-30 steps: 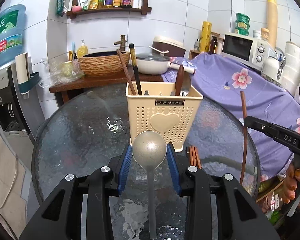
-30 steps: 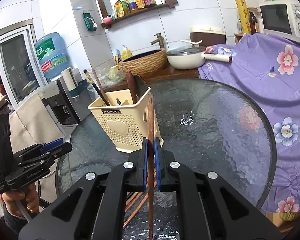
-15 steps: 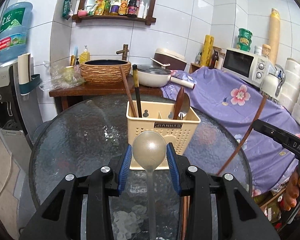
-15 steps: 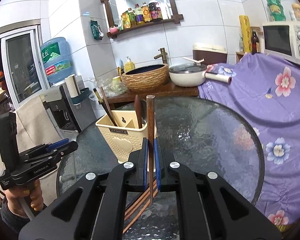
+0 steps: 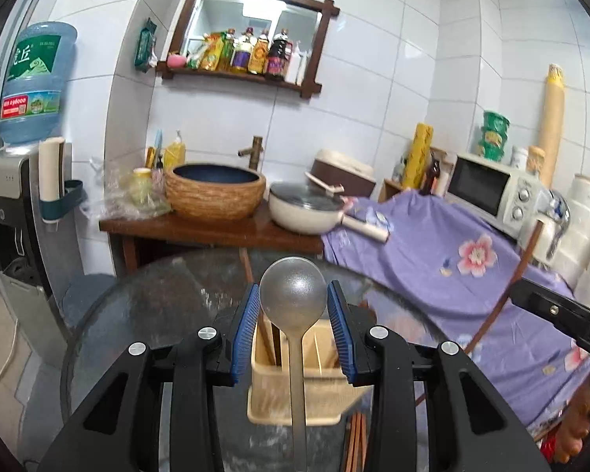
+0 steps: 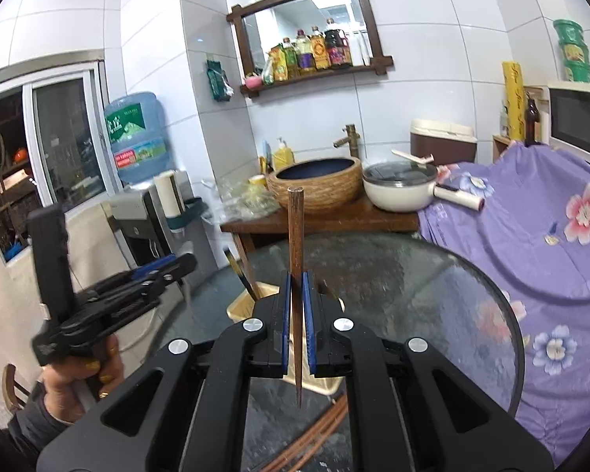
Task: Organize utensils
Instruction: 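Lower the grey spoon and brown chopstick into the holder and open both tools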
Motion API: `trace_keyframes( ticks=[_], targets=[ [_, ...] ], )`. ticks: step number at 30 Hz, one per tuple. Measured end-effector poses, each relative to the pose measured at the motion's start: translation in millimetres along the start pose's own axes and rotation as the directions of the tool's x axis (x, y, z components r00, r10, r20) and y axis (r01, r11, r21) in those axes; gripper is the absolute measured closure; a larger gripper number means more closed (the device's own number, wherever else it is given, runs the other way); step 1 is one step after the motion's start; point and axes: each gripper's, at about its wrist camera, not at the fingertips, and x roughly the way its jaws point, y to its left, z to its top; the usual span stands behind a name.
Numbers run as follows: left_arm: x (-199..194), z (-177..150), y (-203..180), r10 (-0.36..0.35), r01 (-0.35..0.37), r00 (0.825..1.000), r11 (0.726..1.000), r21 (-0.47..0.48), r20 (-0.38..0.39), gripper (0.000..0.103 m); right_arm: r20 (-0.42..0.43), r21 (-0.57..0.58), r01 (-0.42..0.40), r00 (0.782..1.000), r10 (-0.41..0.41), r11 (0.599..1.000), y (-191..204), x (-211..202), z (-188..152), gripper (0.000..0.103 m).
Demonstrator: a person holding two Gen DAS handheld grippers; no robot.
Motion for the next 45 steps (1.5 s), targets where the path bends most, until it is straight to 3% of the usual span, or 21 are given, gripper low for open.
trace_keyframes(
  ticks=[8, 12, 18, 24, 40, 42, 44, 45],
  targets=[
    [23, 44, 0, 0.059, -0.051, 0.987, 0.997, -0.057, 0.148, 0.068, 0.098, -0.042, 0.001, 0.995, 0.003, 0.999, 15, 11, 49, 0.096],
    [38, 36, -4, 0.131, -0.124, 0.969, 0.991, -0.048, 0.211, 0.068, 0.117, -0.057, 0.029, 0.993, -0.022, 0.998, 13, 31, 50, 0.096],
    [58, 11, 3, 0.157, -0.145, 0.961, 0.987, -0.069, 0.228, 0.068, 0.075, -0.027, 0.045, 0.996, -0.043, 0.999, -3, 65, 26, 0.096],
    [64, -8, 9, 0.154, -0.144, 0.964, 0.988, -0.062, 0.218, 0.068, 0.026, -0.025, 0.053, 0.998, -0.053, 0.998, -9, 84, 2, 0.096],
    [80, -46, 18, 0.136, -0.134, 0.988, 0.991, -0.027, 0.074, 0.067, -0.093, -0.062, 0.071, 0.993, -0.076, 0.996, -13, 119, -60, 0.096],
    [79, -49, 19, 0.133, -0.133, 0.989, 0.991, -0.016, 0.059, 0.060, -0.102, -0.054, 0.063, 0.992, -0.069, 0.997, -16, 119, -64, 0.095],
    [75, -51, 20, 0.140, -0.139, 0.988, 0.990, -0.006, 0.059, 0.050, -0.108, -0.048, 0.065, 0.992, -0.070, 0.997, -18, 116, -69, 0.083],
    [72, -51, 21, 0.139, -0.138, 0.988, 0.990, -0.006, 0.061, 0.046, -0.100, -0.045, 0.070, 0.992, -0.074, 0.997, -19, 113, -72, 0.060]
  ],
)
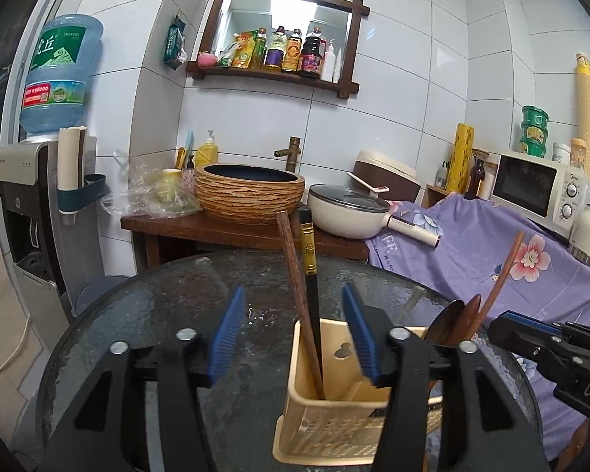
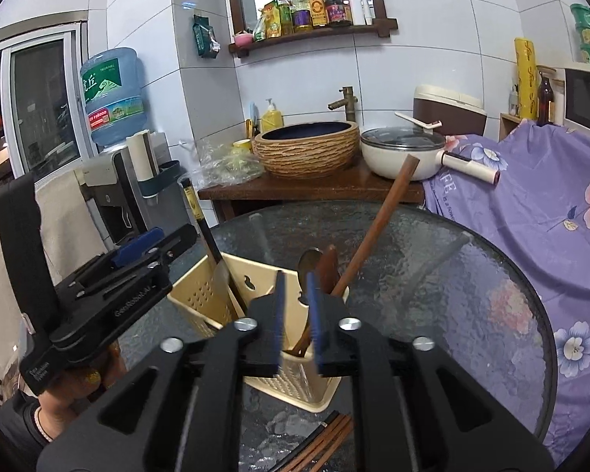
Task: Organize utensils
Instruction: 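Lower the grey spoon and brown chopstick into the holder and open both tools, then grasp the black chopstick with the left tool while the right tool grasps another brown chopstick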
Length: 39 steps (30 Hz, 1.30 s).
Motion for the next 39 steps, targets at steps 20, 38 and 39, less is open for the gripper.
trace_keyframes(
  ticks=[20, 38, 39],
  targets=[
    [-44, -105, 0, 0.020, 0.048, 0.946, 0.978, 0.201, -0.324, 0.021, -0.318, 0.050, 0.091, 0.946, -0.071, 0.995, -20, -3, -144, 0.039],
    [-38, -153, -22, 0.006, 0.114, 0.891, 0.965, 0.236, -0.454, 0.034, -0.409, -0.076, 0.179, 0.892, -0.194, 0.981, 1, 18, -176, 0.045],
    [-38, -154, -23, 0.007, 0.117, 0.889, 0.964, 0.240, -0.459, 0.035, -0.413, -0.080, 0.176, 0.890, -0.194, 0.981, 1, 18, -175, 0.046]
  ],
)
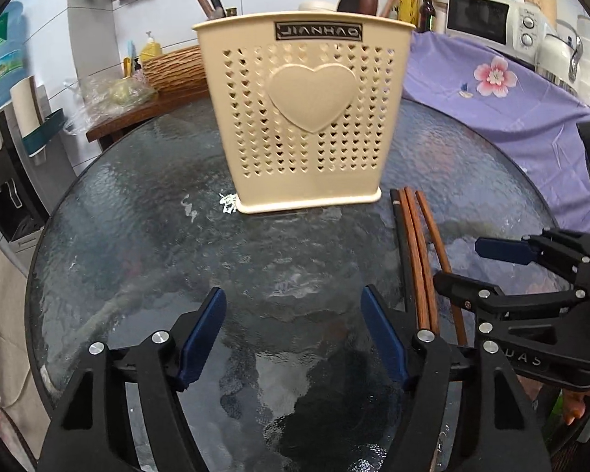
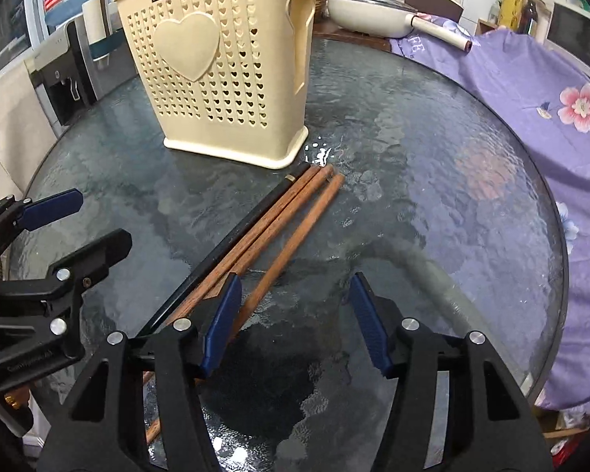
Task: Organize utensils
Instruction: 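Grasp the black chopstick with the left tool while the right tool grasps another brown chopstick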
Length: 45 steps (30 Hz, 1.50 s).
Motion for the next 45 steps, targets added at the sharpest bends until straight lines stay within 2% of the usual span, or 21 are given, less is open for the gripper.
trace_keyframes(
  ticks=[5, 9, 13, 18, 23, 31, 35, 39, 43, 45],
  targets=[
    [5, 2, -10, -0.028, 0.028, 0.999, 0.999, 0.033, -0.027, 0.039, -0.016, -0.012, -0.018, 1.000, 0.018, 1.000, -6, -1, 2, 0.050],
    [12, 8, -17, -0.065, 0.068, 0.996, 0.997, 0.042, -0.061, 0.047, -0.024, -0.020, -0.024, 0.999, 0.023, 1.000, -14, 1, 6, 0.059],
    [17, 13, -27, -0.100, 0.105, 0.991, 0.993, 0.058, -0.083, 0.049, -0.027, -0.026, -0.029, 0.999, 0.029, 0.999, -21, 1, 7, 0.066],
    [19, 13, -34, -0.119, 0.127, 0.988, 0.988, 0.083, -0.099, 0.052, -0.028, -0.023, -0.026, 0.999, 0.025, 0.999, -27, 1, 7, 0.067],
    [25, 17, -42, -0.124, 0.135, 0.986, 0.986, 0.098, -0.110, 0.057, -0.031, -0.018, -0.026, 0.999, 0.026, 0.999, -32, 1, 8, 0.067],
    [32, 22, -52, -0.135, 0.150, 0.982, 0.982, 0.116, -0.131, 0.059, -0.033, 0.010, -0.033, 0.999, 0.033, 0.999, -39, 5, 15, 0.067],
    [39, 29, -58, -0.116, 0.136, 0.984, 0.980, 0.146, -0.136, 0.062, -0.036, 0.026, -0.037, 0.999, 0.038, 0.999, -41, 9, 20, 0.067],
    [49, 40, -63, -0.110, 0.135, 0.983, 0.977, 0.167, -0.149, 0.064, -0.042, 0.059, -0.046, 0.998, 0.048, 0.997, -48, 13, 29, 0.075],
    [64, 54, -69, -0.097, 0.129, 0.980, 0.973, 0.190, -0.172, 0.065, -0.055, 0.137, -0.085, 0.994, 0.094, 0.987, -62, 20, 40, 0.081],
    [69, 59, -71, -0.100, 0.135, 0.978, 0.972, 0.191, -0.184, 0.068, -0.065, 0.171, -0.100, 0.992, 0.112, 0.980, -67, 24, 46, 0.084]
  ],
)
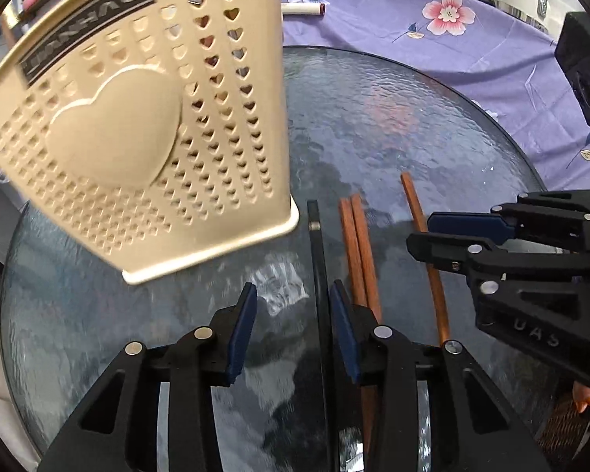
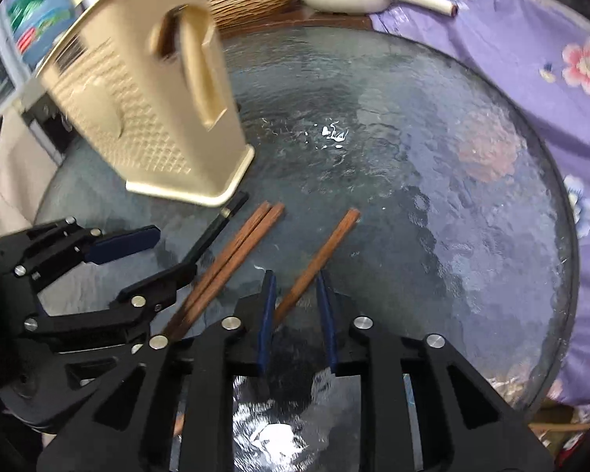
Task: Organize utensils
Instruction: 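Grasp the black chopstick with the left tool while the right tool grasps another brown chopstick, then lift the black chopstick with the left tool while the right tool lifts the brown chopstick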
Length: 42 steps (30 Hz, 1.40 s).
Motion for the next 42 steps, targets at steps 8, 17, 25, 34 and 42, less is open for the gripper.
trace_keyframes(
  ticks=[8, 17, 25, 34, 42],
  targets=[
    [5, 6, -17, 0.007, -0.007, 1.000, 0.999, 0.039, -0.004, 0.095, 0.003, 0.039, 0.003, 1.000, -0.003, 0.999, 5, 7, 10, 0.090],
    [-3, -4, -5, -0.005, 0.005, 1.000, 1.000, -0.019, 0.010, 0.096, 0.035, 0.155, -0.074, 0.997, 0.069, 0.985, -13, 10, 9, 0.095],
    [-43, -15, 21, -0.034, 0.044, 0.994, 0.993, -0.106, 0.099, 0.096, 0.114, 0.154, -0.096, 0.990, 0.079, 0.983, -13, -15, 4, 0.096],
    [-92, -28, 36, -0.052, 0.089, 0.976, 0.981, -0.171, 0.212, 0.096, 0.271, 0.120, -0.172, 0.953, 0.135, 0.978, -7, -73, -4, 0.096],
    [-140, -35, 59, -0.012, 0.093, 0.946, 0.967, -0.237, 0.323, 0.096, 0.385, 0.014, -0.230, 0.899, 0.207, 0.973, 16, -132, -10, 0.096]
  ],
)
